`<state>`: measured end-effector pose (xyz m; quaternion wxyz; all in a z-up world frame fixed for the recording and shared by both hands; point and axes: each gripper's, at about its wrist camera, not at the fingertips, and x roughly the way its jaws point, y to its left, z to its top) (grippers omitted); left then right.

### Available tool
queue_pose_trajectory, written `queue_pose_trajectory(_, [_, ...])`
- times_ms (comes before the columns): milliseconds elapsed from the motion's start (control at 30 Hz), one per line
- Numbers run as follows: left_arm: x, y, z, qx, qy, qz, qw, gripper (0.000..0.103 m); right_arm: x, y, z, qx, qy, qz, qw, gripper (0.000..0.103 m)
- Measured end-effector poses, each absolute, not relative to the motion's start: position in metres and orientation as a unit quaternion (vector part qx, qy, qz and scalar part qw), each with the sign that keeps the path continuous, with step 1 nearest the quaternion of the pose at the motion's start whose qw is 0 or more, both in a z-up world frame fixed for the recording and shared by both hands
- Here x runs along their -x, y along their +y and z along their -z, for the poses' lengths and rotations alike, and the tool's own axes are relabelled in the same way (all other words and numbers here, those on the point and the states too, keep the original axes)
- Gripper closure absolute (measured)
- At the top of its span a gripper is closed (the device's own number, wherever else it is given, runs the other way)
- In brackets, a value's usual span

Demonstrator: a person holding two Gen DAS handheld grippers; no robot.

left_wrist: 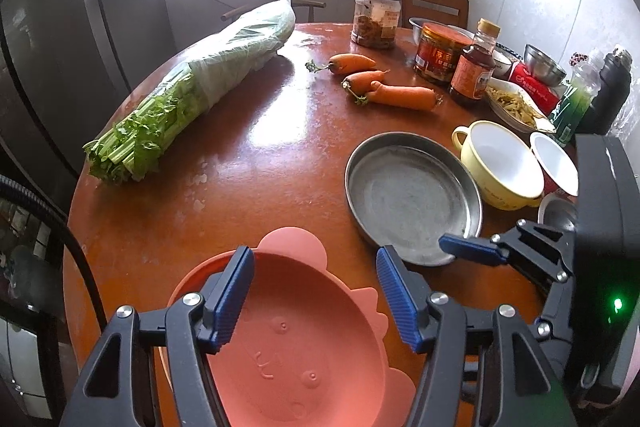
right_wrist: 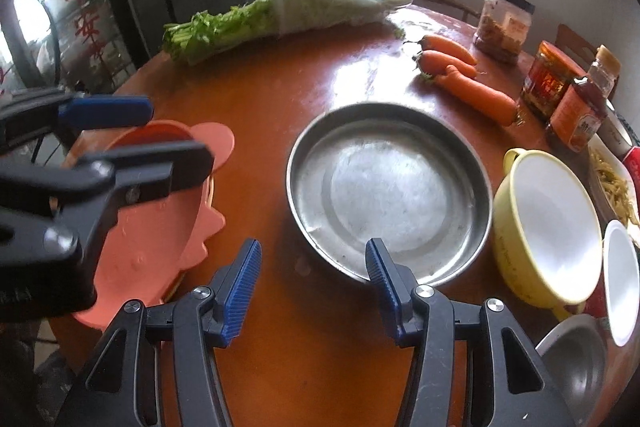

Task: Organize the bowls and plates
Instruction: 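Move the left tool away from the stack toward the steel tray, then close the left tool on the flat steel tray rim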

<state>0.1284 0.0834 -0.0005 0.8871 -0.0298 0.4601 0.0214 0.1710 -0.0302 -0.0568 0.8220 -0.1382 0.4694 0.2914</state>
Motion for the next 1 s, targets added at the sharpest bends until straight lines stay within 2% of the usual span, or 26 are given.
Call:
queue_pose_trajectory(767, [-0.117,0.027,0.006,-0.019,0.466,0.039,0.884,0.040,-0.066,-0.076,0.045,0.150,0.482,-0.303,0.808,0.047])
queue_pose_trajectory(1000, [-0.127,0.009,0.015,-0.046,0.471,0.058,0.879,0.040,-0.051,-0.111,0.023,0.089,0.449,-0.249,0.853,0.047])
